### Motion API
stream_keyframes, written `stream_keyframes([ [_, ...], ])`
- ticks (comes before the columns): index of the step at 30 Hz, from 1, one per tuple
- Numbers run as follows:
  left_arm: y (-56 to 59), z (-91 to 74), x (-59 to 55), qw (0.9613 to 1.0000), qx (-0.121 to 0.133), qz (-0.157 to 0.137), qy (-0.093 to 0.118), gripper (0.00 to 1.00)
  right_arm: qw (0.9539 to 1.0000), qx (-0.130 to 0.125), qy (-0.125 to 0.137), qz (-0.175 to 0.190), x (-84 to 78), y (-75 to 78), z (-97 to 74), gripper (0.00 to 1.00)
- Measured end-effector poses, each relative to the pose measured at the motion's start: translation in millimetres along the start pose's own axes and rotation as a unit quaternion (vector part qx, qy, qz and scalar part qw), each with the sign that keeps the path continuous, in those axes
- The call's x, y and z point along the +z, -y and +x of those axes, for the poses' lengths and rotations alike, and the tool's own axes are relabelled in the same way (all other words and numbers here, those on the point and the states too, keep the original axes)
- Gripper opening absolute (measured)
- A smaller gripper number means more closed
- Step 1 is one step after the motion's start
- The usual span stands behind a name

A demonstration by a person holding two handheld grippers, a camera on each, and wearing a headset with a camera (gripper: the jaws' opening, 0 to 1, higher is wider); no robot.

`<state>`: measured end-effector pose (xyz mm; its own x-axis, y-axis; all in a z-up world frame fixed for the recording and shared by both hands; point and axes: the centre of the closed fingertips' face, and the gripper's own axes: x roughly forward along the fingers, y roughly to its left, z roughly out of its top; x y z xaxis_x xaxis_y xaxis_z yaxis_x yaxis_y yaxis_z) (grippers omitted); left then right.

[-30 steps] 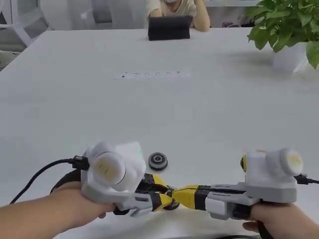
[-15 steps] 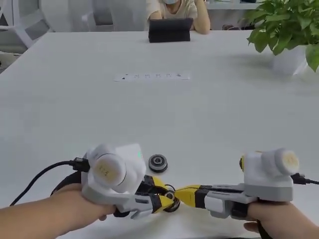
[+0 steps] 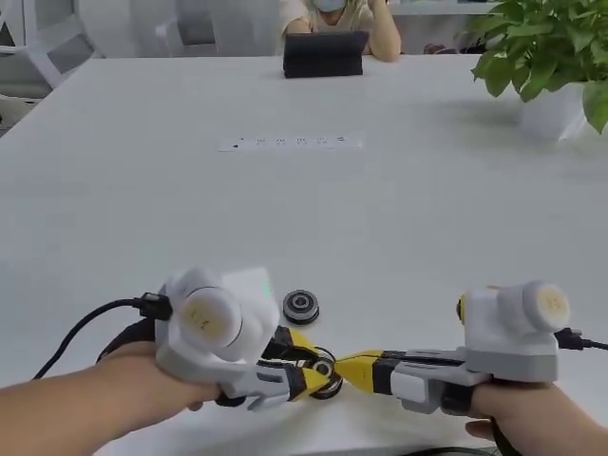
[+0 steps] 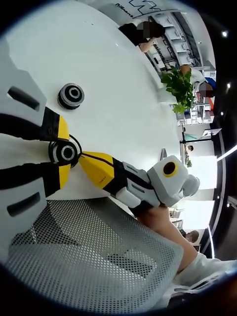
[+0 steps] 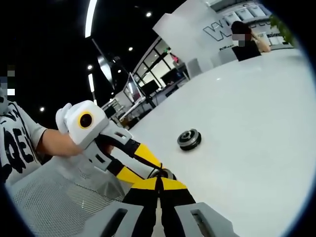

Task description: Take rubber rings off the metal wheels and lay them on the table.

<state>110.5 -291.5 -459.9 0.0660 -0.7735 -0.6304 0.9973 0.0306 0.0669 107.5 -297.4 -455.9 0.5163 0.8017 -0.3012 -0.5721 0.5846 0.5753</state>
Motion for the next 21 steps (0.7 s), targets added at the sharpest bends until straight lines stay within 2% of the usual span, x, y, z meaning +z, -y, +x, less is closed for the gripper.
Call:
stream_keyframes([
  [11,3.8,-11.4,2.3,0.9999,-0.011,-0.008,0.002,0.19,1.0000,0.009,0.000,-0.003,4.3,-4.1,1.3,0.00],
  [17,5.1,-22.9,9.6,0.9995,-0.014,-0.021,0.017,0.26,0.9999,0.015,-0.001,-0.005,7.1,-7.4,1.7,0.00],
  [21,4.9,-31.5,11.1,0.9995,-0.011,-0.019,0.021,0.29,0.9998,0.019,-0.002,-0.006,8.4,-9.0,2.4,0.00],
])
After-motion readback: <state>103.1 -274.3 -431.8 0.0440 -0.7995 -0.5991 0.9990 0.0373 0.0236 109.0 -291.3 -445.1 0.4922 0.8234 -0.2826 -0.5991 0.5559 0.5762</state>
